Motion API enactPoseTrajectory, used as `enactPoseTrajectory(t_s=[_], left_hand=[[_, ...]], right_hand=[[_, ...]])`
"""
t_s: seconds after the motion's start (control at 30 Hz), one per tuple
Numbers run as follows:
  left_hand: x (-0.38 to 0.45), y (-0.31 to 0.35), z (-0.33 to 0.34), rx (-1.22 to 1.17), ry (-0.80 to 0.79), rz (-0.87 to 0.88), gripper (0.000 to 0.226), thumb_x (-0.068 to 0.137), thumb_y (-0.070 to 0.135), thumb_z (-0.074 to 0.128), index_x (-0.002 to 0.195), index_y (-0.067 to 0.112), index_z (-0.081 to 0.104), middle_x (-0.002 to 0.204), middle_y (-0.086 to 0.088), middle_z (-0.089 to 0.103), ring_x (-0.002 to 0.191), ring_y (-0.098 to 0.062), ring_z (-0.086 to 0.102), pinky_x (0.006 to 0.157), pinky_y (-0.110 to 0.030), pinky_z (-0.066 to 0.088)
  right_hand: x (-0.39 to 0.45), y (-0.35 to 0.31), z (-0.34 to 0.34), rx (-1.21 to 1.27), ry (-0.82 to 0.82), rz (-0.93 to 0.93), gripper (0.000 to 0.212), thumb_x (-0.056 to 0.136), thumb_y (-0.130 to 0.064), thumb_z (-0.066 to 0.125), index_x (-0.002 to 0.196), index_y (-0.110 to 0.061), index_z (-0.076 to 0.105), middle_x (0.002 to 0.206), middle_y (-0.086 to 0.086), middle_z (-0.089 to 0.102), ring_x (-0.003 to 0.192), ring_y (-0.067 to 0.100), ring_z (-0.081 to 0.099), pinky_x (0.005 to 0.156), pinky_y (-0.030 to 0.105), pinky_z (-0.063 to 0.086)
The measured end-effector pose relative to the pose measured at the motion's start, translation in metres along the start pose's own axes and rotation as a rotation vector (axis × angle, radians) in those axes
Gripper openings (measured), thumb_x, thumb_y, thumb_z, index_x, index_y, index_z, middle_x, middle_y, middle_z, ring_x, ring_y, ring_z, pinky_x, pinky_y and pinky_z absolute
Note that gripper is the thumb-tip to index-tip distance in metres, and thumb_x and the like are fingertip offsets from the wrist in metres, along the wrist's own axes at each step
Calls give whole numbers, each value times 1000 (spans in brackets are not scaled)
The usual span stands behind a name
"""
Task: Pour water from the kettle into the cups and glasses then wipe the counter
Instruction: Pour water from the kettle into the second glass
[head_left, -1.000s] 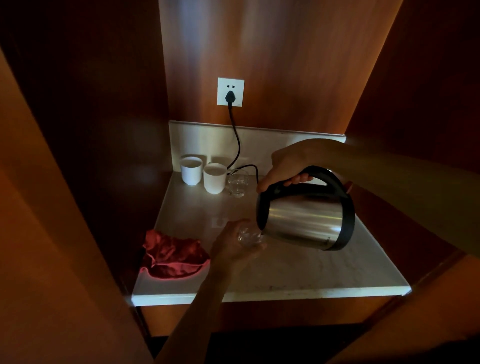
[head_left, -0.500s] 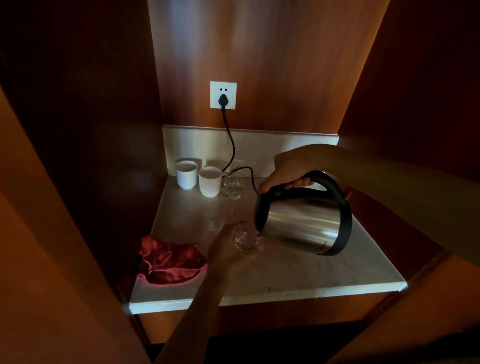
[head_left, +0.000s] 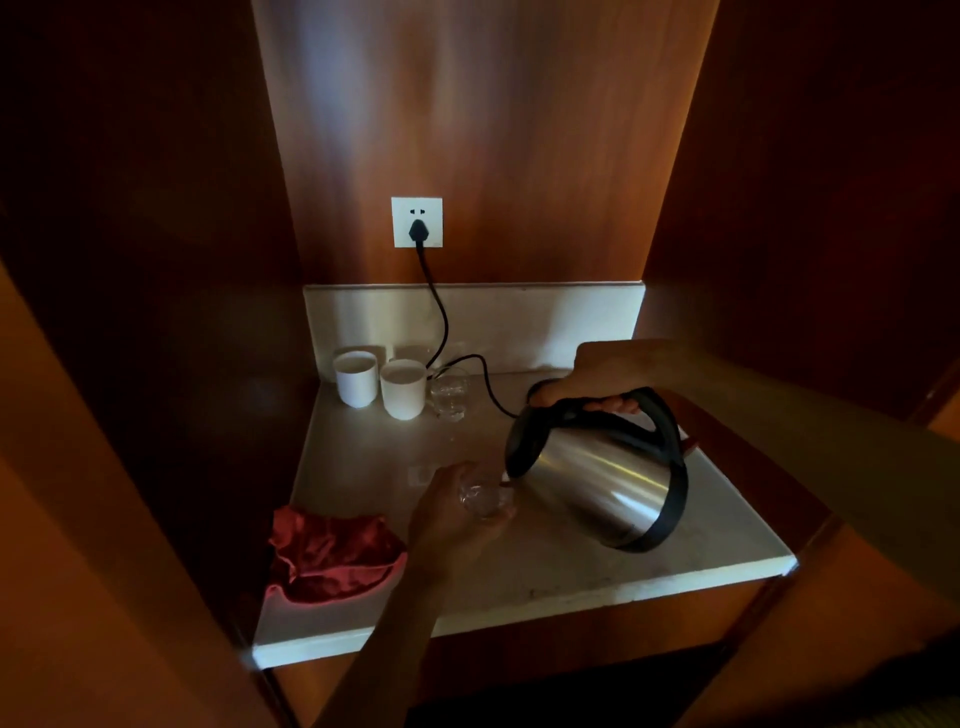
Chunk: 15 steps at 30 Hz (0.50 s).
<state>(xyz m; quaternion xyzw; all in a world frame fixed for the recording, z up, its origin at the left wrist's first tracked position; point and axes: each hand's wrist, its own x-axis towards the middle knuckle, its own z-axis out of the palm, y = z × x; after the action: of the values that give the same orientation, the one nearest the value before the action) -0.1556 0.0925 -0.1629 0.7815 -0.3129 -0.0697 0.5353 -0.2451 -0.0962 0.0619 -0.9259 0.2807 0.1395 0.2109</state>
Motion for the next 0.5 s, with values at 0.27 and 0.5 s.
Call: enactPoseTrajectory(t_s=[0.27, 0.5], left_hand=[[-2, 11, -9, -8, -56, 74, 45, 70, 49, 84, 103, 51, 53, 114, 20, 56, 98, 6, 59, 68, -11, 54], [-3, 6, -9, 4, -32, 64, 60, 67, 57, 82, 118, 39, 58, 115, 22, 58, 103, 1, 61, 77, -21, 57]], right_hand=[[-10, 23, 19, 164, 86, 29, 60, 83, -65, 71, 54, -14, 56, 45, 2, 50, 38, 17, 43, 56, 30, 44], [-18, 21, 23, 169, 198, 7, 63, 84, -64, 71, 51, -12, 57, 42, 2, 53, 34, 15, 46, 54, 29, 45]])
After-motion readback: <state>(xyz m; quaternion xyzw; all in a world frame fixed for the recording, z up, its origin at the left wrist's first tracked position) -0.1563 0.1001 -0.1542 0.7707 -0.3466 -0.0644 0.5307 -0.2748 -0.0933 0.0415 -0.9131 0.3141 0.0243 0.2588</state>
